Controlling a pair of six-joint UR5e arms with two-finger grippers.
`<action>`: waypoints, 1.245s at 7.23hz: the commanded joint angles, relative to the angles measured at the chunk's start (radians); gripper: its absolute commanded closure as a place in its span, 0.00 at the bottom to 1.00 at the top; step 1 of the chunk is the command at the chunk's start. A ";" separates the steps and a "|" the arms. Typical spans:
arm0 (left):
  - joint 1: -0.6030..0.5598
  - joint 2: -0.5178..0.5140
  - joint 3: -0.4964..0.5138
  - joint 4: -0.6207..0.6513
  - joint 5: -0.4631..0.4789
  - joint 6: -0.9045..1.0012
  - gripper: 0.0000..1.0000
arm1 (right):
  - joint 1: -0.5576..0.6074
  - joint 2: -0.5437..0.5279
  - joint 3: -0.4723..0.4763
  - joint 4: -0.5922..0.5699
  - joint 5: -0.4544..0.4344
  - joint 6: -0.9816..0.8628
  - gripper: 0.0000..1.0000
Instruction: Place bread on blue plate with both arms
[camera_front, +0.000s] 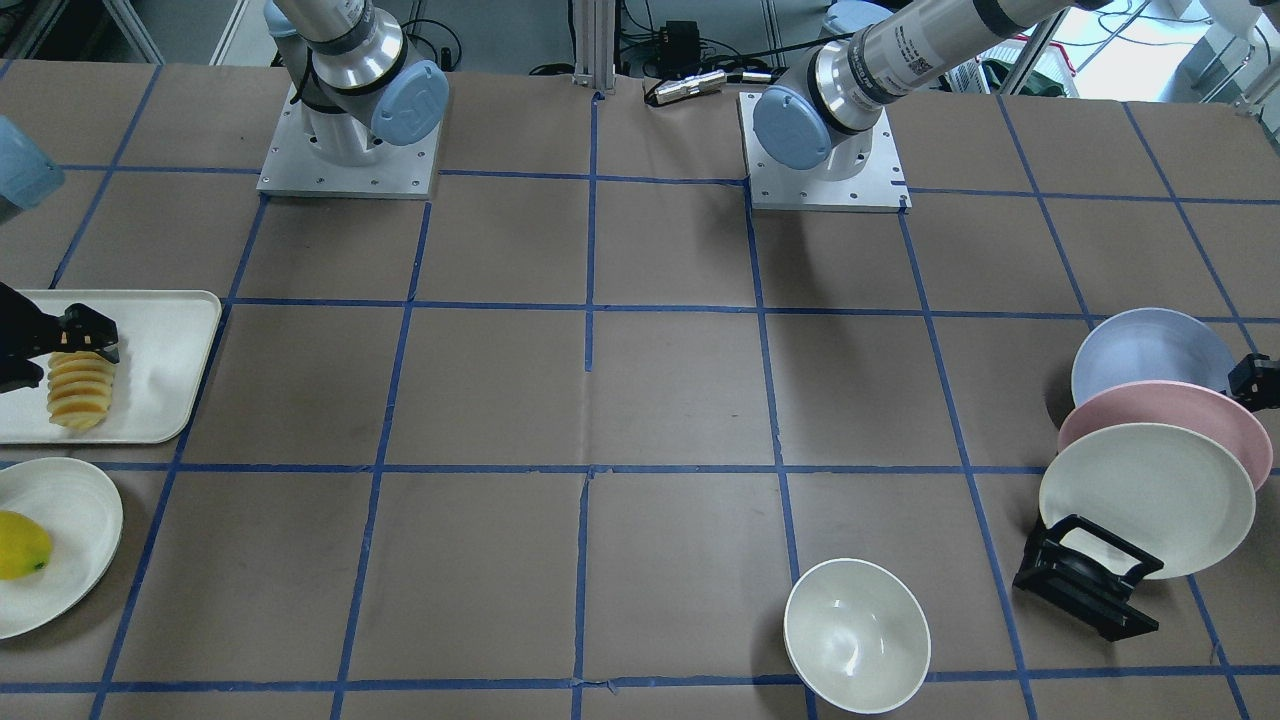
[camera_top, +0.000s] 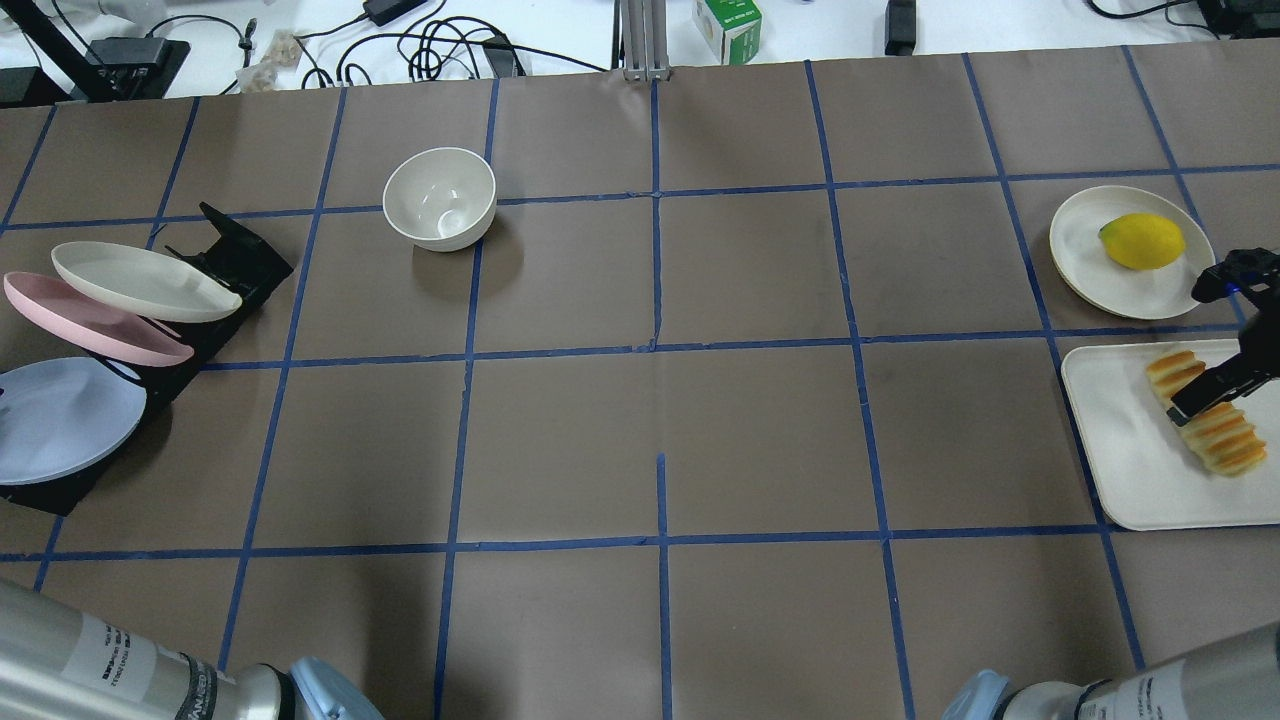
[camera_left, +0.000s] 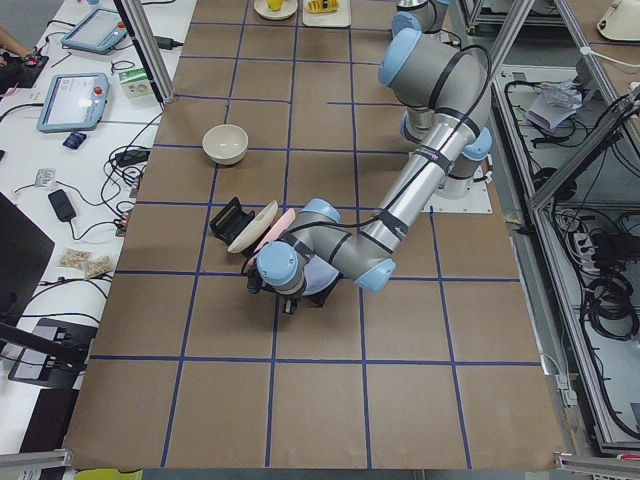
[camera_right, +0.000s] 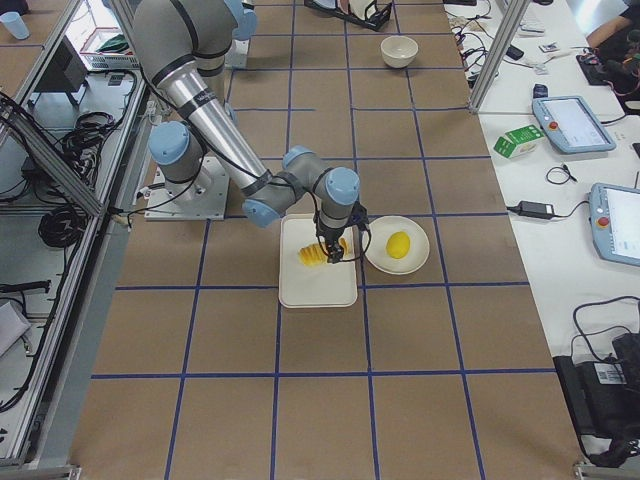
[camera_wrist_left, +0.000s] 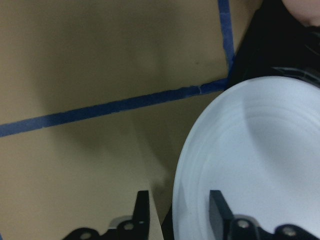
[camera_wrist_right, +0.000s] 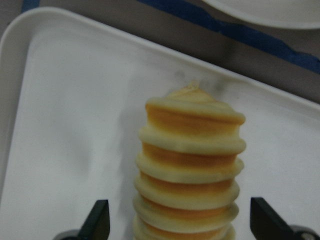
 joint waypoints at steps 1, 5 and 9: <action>0.000 0.000 0.001 -0.009 -0.001 0.004 1.00 | 0.000 0.008 0.003 -0.009 -0.002 0.002 0.11; 0.000 0.009 0.002 -0.027 0.001 0.013 1.00 | 0.002 -0.017 -0.003 0.015 -0.015 0.011 1.00; 0.006 0.116 0.030 -0.255 0.014 0.016 1.00 | 0.015 -0.096 -0.136 0.173 0.008 0.071 1.00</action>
